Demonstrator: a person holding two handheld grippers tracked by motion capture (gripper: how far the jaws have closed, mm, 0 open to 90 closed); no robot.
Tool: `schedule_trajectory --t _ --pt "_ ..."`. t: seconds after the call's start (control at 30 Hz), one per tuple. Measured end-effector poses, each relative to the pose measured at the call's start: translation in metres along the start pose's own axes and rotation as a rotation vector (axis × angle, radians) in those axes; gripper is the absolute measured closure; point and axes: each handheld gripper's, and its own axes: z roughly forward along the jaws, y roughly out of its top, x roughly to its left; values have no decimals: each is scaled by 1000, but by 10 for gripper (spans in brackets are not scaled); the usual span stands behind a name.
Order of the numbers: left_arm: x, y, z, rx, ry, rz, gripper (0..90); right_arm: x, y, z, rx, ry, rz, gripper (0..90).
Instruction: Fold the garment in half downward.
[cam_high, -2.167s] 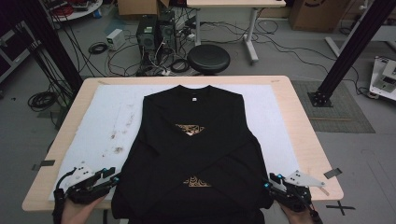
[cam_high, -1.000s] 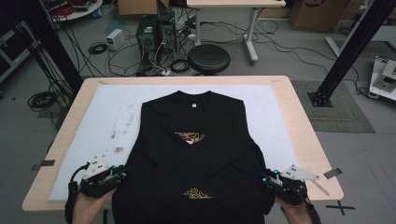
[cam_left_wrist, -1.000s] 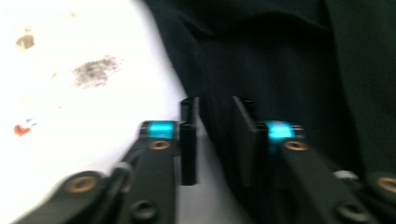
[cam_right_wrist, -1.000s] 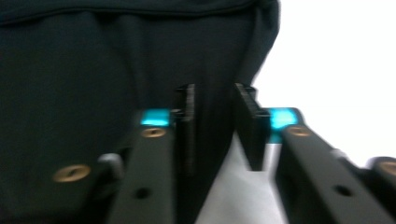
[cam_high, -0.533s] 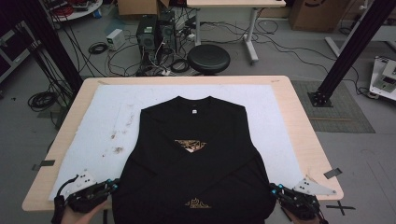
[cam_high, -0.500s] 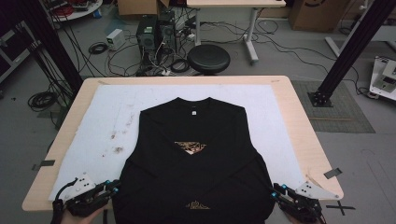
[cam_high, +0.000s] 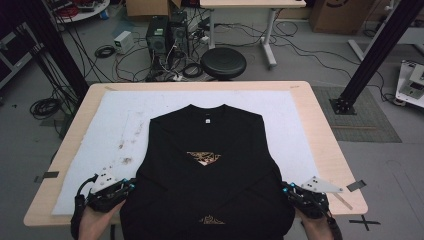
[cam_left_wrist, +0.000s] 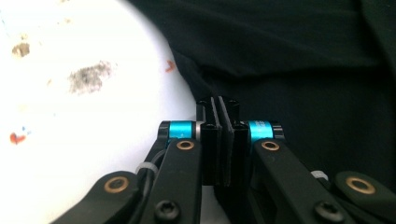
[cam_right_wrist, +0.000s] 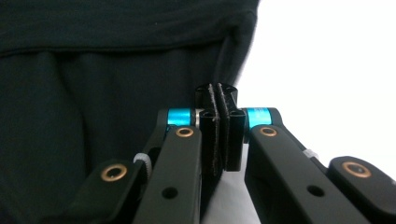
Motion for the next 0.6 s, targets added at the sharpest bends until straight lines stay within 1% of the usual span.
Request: schedule_trajectory --t 0.03,0.1,0.13,0.17,0.2,0.23,0.27,0.3,0.33,0.37,0.4,0.43,0.47,0.5,0.53,0.57,0.6 --pt "0 -3 -3 -4 -11 -12 876 -1 -2 -3 0 7 8 891" --pt "0 -8 -11 -4 -41 -24 876 -2 -9 -12 4 36 32 892" --pt "-2 -12 -16 -5 -59 -23 876 -2 -11 -15 5 43 35 892" --pt "-2 -12 -16 -5 -59 -23 876 -2 -11 -15 5 43 35 892" --pt "-4 -16 -22 -2 -77 -17 876 0 -15 -21 4 52 28 892" --pt "-5 -17 -23 -3 -84 -16 872 3 -19 -27 11 59 29 881" --pt "-5 -17 -23 -3 -84 -16 850 3 -19 -27 11 59 29 881" --pt "-5 -17 -23 -3 -84 -16 850 4 -19 -27 4 59 25 881" --pt "-6 -11 -27 -31 -64 -8 850 4 -19 -27 4 59 25 831" --pt "-5 -7 -27 -45 -61 -8 712 4 -12 -27 -11 34 33 701" --pt "-4 -2 -26 -54 -53 -8 702 3 -7 -25 -22 25 36 675" --pt "-4 -2 -26 -54 -53 -8 691 3 -7 -25 -22 25 36 675" --pt "-6 7 -20 -62 -44 -2 691 4 -1 -22 -29 17 23 662" --pt "-7 13 -12 -52 -38 9 686 6 16 -7 -19 -13 -25 635" --pt "-7 15 -8 -44 -31 11 680 6 20 -2 -18 -16 -29 634" --pt "-7 15 -8 -44 -31 11 671 6 20 -2 -18 -16 -29 634" --pt "-7 18 5 -12 -19 8 671 6 24 4 -13 -20 -47 632"
